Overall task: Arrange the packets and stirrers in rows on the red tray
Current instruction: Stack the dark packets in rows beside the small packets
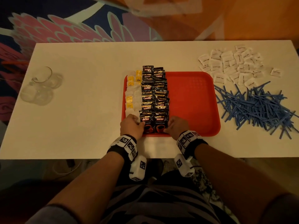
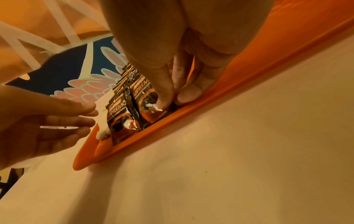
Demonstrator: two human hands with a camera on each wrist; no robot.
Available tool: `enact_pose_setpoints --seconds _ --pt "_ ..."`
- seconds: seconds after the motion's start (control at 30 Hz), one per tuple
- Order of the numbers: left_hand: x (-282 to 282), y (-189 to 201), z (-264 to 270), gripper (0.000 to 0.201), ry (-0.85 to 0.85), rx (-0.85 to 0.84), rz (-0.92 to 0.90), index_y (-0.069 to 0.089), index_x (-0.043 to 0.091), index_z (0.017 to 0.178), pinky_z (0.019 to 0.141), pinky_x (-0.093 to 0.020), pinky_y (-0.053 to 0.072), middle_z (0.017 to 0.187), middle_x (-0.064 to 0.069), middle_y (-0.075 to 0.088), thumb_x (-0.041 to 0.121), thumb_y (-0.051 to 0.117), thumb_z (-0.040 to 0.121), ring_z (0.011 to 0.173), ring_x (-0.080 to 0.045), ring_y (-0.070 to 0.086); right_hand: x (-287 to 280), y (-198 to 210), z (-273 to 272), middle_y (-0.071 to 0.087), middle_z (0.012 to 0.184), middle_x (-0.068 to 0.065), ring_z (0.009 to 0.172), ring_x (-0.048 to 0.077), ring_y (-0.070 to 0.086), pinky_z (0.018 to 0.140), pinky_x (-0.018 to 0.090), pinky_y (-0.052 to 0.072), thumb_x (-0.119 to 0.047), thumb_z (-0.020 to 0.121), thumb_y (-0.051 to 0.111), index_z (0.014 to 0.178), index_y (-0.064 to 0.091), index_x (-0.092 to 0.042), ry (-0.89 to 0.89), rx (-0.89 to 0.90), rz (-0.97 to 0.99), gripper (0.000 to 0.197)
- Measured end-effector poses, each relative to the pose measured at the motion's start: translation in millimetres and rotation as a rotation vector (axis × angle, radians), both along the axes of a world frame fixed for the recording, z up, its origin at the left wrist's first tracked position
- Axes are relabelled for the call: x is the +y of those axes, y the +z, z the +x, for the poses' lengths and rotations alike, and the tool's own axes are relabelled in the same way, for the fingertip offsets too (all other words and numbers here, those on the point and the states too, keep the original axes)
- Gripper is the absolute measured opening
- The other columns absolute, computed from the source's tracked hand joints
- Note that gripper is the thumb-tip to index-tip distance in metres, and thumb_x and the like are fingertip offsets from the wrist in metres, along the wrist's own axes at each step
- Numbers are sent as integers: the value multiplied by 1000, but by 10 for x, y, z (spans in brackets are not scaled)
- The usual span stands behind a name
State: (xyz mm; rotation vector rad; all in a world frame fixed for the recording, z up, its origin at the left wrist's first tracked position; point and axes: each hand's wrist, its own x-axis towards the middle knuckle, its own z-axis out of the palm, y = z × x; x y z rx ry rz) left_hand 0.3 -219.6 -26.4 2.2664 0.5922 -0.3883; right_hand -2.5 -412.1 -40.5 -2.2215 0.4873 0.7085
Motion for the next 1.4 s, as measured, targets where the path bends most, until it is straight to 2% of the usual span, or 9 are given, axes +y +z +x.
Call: enact_pose_setpoints --seconds 0.17,0.27,0.37,0.53,0.87,1.0,1.2,1.3,1.4 --pt "-2 -67 -27 48 -60 21 48 59 9 125 90 -31 48 114 -6 67 31 76 86 107 -24 63 -17 -43 14 60 90 -1 71 10 53 50 18 37 -35 74 83 96 49 -18 -25 -28 -33 44" --pt "-36 -99 -25 45 -111 7 83 63 5 119 87 -30 49 109 -9 68 32 76 86 103 -25 64 5 -76 46 58 106 -1 93 19 57 66 25 46 -48 71 82 116 47 -18 -14 -79 -47 65" --pt "-93 -133 5 36 -164 -8 121 68 7 109 82 -32 54 103 -8 70 34 76 86 97 -25 66 64 -146 55 61 118 0 107 21 59 83 34 52 -41 76 79 127 47 -21 -22 -107 -5 64" --pt "-168 -130 126 29 -174 -55 136 70 9 110 78 -29 52 102 -7 72 27 74 87 94 -23 67 101 -196 115 61 125 1 115 22 58 96 42 52 -33 81 76 133 45 -23 -17 -129 24 62" --pt "-162 -198 135 31 -222 -39 82 69 13 111 80 -29 54 101 -5 72 22 77 83 94 -22 67 70 -318 169 60 117 -3 111 21 56 90 35 50 -33 79 74 130 49 -30 91 -100 -17 57" --pt "-151 -186 81 33 -209 -43 22 66 15 111 82 -33 55 101 -6 69 20 77 80 94 -22 65 51 -358 129 59 115 -3 108 18 55 81 27 41 -33 77 75 128 51 -28 117 -103 -22 56" --pt "-161 -44 136 31 -131 -153 -103 57 19 117 75 -23 43 104 4 66 14 63 87 90 -13 59 41 -317 231 53 123 1 114 21 50 89 34 42 -35 74 69 133 46 -27 22 -131 -7 64" --pt "-229 6 129 37 -156 -137 -171 55 22 123 80 -24 44 107 4 68 9 56 89 94 -13 61 135 -303 260 55 115 1 107 20 51 81 31 38 -35 76 68 122 51 -26 37 -95 19 50" --pt "-266 32 153 32 -114 -142 -155 55 18 118 73 -22 42 101 2 67 6 53 88 89 -15 60 184 -292 298 56 113 2 100 18 50 76 29 38 -34 76 64 116 53 -23 30 -67 -3 43"
